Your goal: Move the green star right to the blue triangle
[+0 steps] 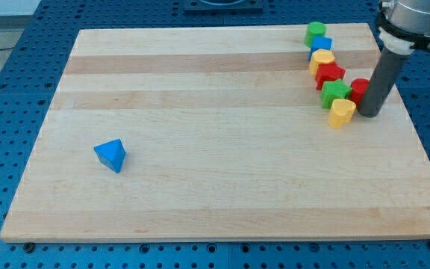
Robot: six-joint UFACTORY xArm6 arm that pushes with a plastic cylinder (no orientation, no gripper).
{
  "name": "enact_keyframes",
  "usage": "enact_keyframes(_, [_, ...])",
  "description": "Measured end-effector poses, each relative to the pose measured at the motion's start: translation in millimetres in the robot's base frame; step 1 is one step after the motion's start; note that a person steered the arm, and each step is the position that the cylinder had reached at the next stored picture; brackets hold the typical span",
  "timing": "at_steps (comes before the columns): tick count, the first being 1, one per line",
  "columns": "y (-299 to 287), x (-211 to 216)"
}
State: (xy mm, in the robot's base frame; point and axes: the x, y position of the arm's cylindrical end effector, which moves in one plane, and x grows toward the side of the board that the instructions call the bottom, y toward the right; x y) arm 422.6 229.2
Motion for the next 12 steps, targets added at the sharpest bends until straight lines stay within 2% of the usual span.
enact_keyframes(2, [2,-19])
enact_keyframes(3, [50,-18])
enact_keyframes(4, [80,-62])
enact_keyframes(5, [47,-90])
enact_keyframes(7, [13,-29])
enact_keyframes(8, [-28,-4])
enact_keyframes(9, [-69,-4])
enact_keyframes(10, [-99,-15])
enact_keyframes(12, [-109,-64])
